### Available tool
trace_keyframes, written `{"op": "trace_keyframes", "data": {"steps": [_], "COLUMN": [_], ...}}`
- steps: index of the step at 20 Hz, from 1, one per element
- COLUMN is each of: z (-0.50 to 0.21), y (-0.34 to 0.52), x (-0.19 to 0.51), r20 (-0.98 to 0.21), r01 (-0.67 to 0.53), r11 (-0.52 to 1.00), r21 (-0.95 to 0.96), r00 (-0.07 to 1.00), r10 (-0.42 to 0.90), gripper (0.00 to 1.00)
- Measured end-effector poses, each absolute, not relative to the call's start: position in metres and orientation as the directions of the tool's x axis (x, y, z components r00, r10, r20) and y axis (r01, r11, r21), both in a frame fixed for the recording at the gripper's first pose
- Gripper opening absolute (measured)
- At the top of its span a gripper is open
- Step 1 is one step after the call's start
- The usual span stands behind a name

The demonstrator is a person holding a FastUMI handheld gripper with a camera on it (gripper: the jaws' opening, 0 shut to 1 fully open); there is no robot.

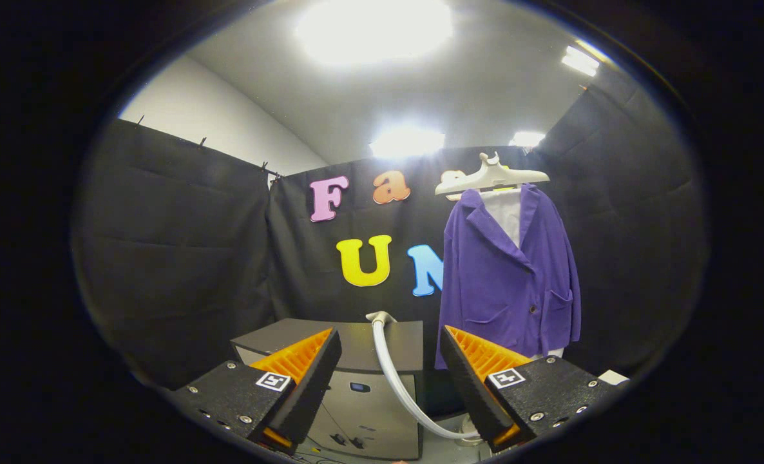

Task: Iron the clothes twice with a garment steamer, once on the left side and once on the right side.

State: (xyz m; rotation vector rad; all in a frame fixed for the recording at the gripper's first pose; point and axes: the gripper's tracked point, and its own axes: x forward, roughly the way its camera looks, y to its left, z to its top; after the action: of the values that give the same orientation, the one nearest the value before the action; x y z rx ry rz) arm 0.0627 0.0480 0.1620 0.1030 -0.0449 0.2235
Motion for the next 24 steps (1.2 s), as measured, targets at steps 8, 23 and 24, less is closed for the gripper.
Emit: {"op": "trace_keyframes", "data": {"steps": [8, 23, 24], "z": [0.199, 0.175, 0.172], "y": [0.063, 0.13, 0.133], "x": [0.159, 0.35, 0.361], "r20": [-0.027, -0.248, -0.262], "r01": [-0.272, -0.362, -0.364], "r11": [0.958, 0.911, 0.908], "r21": [0.095, 0.196, 0.208], "r00": [0.961, 0.881, 0.874], "r10": [0.276, 0.404, 0.41], "gripper": [0.95, 0.95, 0.94]}}
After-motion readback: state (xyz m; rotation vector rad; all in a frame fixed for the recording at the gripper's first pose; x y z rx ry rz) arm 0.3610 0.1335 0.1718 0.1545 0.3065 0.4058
